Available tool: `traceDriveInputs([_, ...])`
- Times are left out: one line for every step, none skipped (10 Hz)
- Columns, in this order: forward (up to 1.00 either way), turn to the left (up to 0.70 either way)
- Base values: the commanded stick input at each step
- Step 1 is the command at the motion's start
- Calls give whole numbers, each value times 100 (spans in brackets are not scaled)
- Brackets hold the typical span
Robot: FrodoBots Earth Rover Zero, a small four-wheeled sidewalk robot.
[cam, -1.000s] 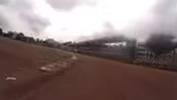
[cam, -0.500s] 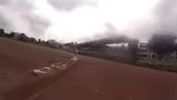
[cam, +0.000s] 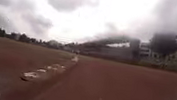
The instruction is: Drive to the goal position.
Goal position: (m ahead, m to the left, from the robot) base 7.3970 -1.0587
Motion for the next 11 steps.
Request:
traceDriveInputs([100,0])
traceDriveInputs([100,0])
traceDriveInputs([100,0])
traceDriveInputs([100,0])
traceDriveInputs([100,0])
traceDriveInputs([100,0])
traceDriveInputs([100,0])
traceDriveInputs([100,0])
traceDriveInputs([100,0])
traceDriveInputs([100,0])
traceDriveInputs([100,0])
